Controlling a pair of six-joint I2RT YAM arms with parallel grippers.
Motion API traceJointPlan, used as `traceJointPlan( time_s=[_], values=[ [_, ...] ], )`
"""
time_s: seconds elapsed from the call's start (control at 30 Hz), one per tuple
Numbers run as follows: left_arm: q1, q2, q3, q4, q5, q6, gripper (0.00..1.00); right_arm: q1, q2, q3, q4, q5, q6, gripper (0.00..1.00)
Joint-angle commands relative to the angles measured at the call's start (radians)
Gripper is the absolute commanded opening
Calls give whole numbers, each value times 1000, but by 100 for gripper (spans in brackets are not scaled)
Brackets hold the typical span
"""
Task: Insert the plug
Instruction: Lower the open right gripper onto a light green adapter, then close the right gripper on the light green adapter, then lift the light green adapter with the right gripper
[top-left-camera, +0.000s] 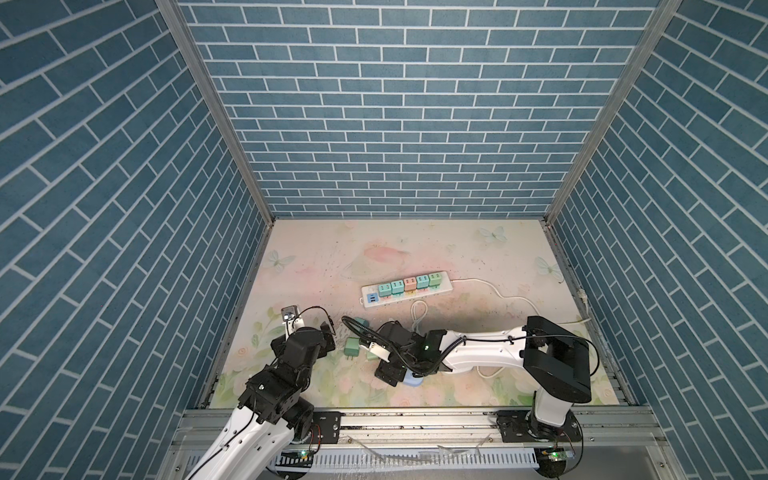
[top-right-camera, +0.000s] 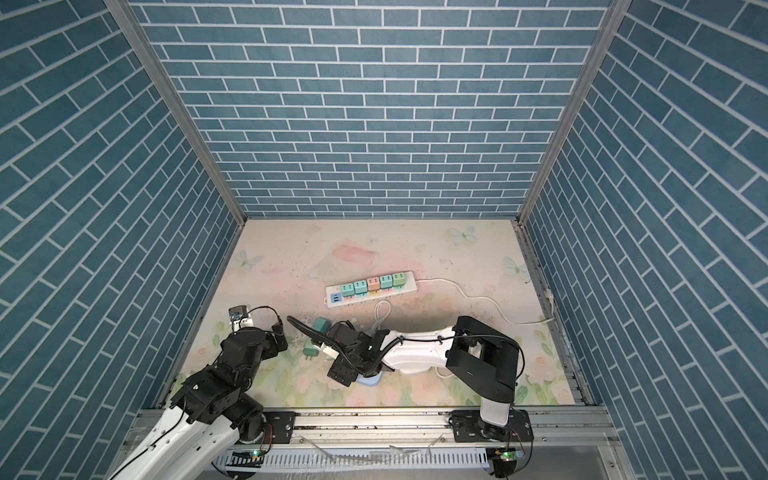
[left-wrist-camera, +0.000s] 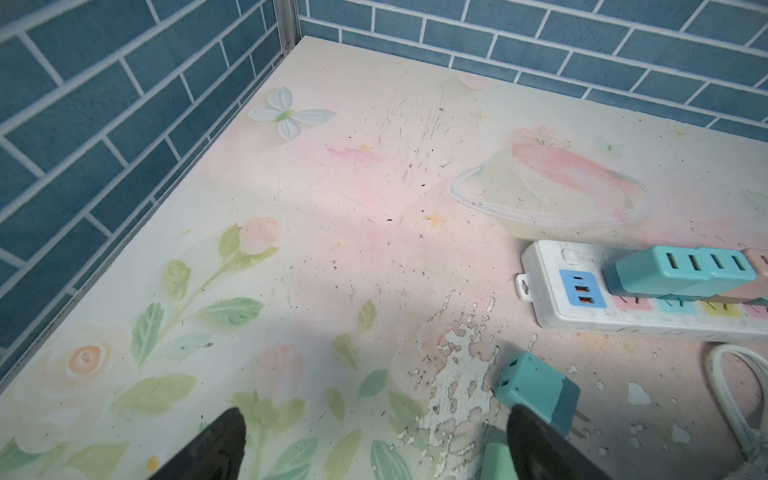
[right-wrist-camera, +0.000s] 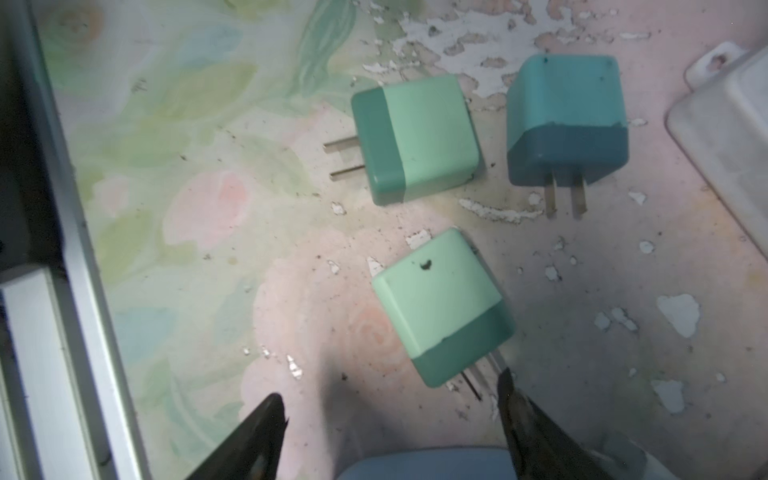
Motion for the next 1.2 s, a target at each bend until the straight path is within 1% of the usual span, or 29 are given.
traceJointPlan(
  time_s=[0.0,0.17,0.43,0.6,0.7,0.87,1.03,1.07,1.13,1.17],
  values=[
    [0,2,12,18,21,24,100,-35,31,37,-45,-8,-58,84],
    [-1,2,10,21,26,27,100,-40,78,89,-71,6,-93,84],
    [0,1,9,24,30,28,100,-58,148,166,-96,-17,-112,83],
    [0,0,9,26,33,31,100,-58,182,201,-105,-37,-108,78],
    [0,-2,8,28,37,33,100,-57,186,202,-104,-41,-102,71],
    [-1,-3,9,29,41,35,100,-57,166,173,-83,-60,-87,46],
    [0,-1,9,30,46,37,100,-57,166,159,-77,-67,-71,30],
    [0,-1,9,30,46,37,100,-57,167,157,-75,-68,-68,28],
    [0,-3,9,29,46,37,100,-57,171,154,-68,-68,-62,28],
    [0,-2,9,29,43,36,100,-57,173,154,-65,-68,-59,32]
  ],
)
